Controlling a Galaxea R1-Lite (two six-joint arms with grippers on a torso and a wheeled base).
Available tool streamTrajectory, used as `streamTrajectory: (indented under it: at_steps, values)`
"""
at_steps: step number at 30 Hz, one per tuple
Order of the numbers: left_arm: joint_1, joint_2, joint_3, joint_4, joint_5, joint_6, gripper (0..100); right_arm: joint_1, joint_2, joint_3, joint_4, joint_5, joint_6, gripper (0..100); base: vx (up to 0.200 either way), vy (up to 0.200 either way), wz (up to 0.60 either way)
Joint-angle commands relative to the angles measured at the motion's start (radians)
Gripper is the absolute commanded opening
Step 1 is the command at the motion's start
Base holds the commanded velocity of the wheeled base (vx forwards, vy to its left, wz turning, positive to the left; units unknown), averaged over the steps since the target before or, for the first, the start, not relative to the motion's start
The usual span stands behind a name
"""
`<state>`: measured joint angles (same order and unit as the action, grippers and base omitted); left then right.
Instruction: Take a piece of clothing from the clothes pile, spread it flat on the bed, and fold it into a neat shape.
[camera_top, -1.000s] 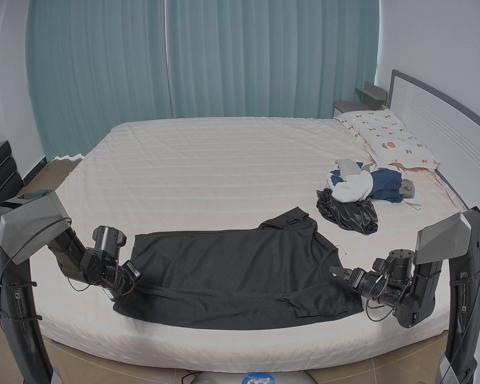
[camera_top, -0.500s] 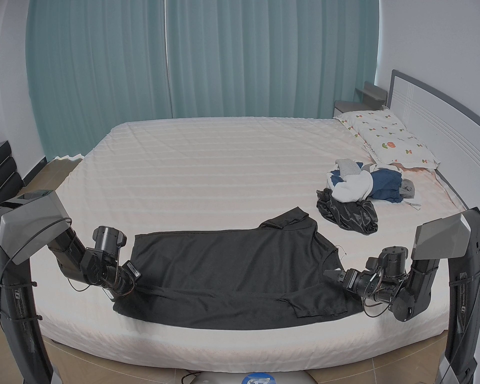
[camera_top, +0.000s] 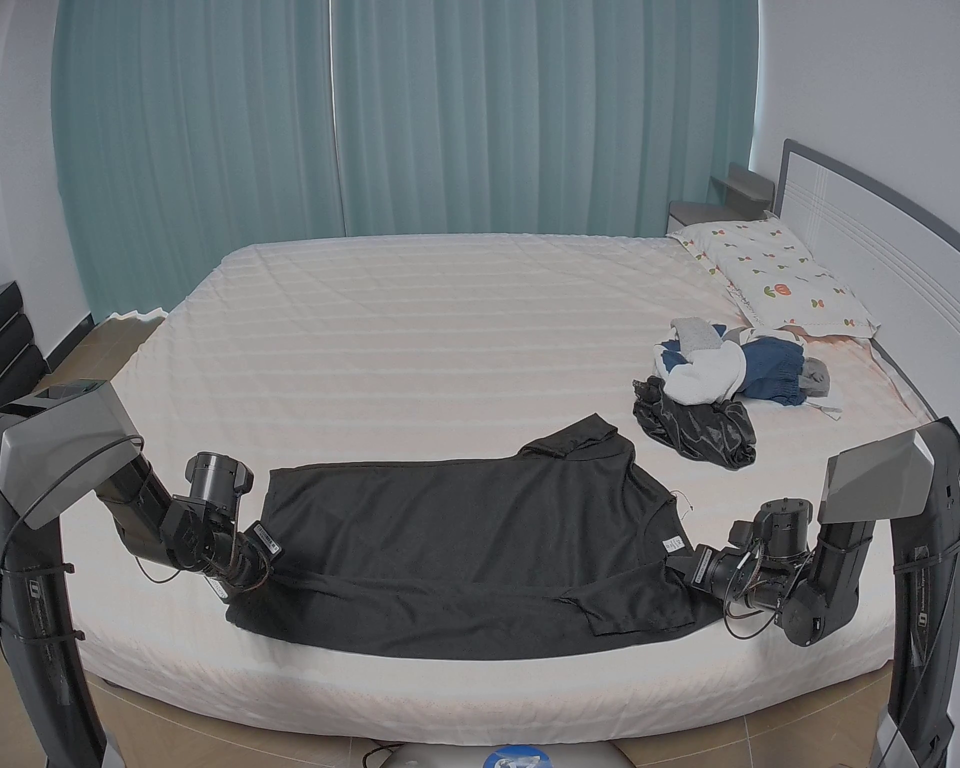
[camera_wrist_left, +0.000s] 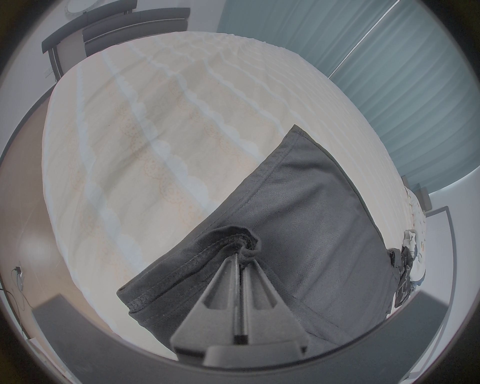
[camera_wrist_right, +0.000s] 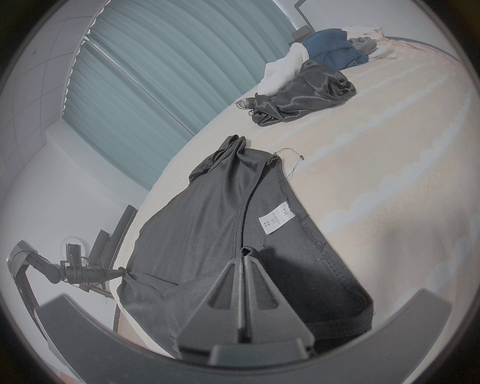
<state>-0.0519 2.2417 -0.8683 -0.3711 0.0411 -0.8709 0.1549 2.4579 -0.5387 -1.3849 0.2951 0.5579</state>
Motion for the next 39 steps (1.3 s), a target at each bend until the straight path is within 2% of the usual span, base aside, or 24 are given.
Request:
streamTrajectory:
  at_steps: [1, 14, 28, 33, 39]
  values:
    - [0.0, 0.001, 0.0, 0.0, 0.0, 0.0, 0, -0.006, -0.013, -0.004, -0.003, -0.001, 0.002, 0, 0.0, 0.0, 0.0]
    - [0.0, 0.003, 0.0, 0.0, 0.002, 0.001, 0, -0.044, -0.019, -0.027, -0.011, -0.008, 0.011, 0, 0.0, 0.0, 0.0]
    - [0.0, 0.003, 0.0, -0.003, 0.006, -0.004, 0, -0.044, 0.043, -0.072, -0.016, -0.014, 0.028, 0, 0.0, 0.0, 0.0]
    - [0.004, -0.005, 0.002, -0.003, 0.006, -0.039, 0, -0.054, 0.032, -0.072, -0.048, -0.044, 0.105, 0, 0.0, 0.0, 0.0]
    - [0.015, -0.022, 0.017, 0.0, 0.005, -0.037, 0, -0.052, 0.026, -0.043, -0.085, -0.042, 0.111, 0, 0.0, 0.0, 0.0]
